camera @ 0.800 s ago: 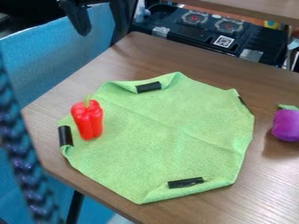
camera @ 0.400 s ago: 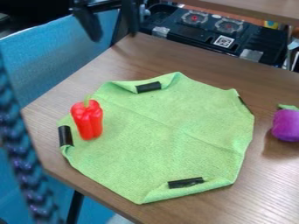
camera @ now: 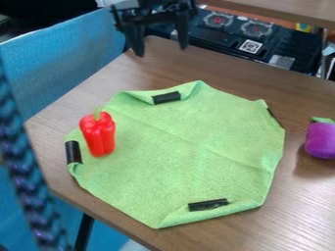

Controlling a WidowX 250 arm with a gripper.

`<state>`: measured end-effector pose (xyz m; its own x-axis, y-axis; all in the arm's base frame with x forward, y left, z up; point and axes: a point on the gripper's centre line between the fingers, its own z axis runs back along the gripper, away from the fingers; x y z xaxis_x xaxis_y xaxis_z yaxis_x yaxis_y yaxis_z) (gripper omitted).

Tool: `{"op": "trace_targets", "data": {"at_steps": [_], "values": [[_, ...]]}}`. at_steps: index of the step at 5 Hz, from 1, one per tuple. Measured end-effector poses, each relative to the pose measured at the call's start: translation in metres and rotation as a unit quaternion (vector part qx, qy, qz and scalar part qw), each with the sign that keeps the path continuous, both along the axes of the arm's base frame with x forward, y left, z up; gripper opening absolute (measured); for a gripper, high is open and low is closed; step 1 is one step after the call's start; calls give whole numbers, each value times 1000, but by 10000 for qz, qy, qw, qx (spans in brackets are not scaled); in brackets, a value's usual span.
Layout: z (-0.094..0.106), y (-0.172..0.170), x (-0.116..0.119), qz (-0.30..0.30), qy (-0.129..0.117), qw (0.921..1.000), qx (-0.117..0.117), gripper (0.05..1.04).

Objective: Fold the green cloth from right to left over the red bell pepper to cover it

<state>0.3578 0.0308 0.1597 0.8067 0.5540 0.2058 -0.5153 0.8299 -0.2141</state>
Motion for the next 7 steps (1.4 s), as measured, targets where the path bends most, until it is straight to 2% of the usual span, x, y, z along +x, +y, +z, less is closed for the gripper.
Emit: {"op": "trace_targets", "data": {"at_steps": [1,2,3,4,5,6,7], "values": [[-14,-17,25,617,-50,9981,-71,999],[-27,-36,47,1327,-240,9898,-456,999],[-44,-59,65,1659,-97,9822,-873,999],[-58,-85,76,1435,61,9854,-915,999],[-67,-103,87,1248,108,9880,-908,999],[-87,-123,95,891,311,9932,-683,999],[-88,-131,106,786,252,9956,-455,999]]}}
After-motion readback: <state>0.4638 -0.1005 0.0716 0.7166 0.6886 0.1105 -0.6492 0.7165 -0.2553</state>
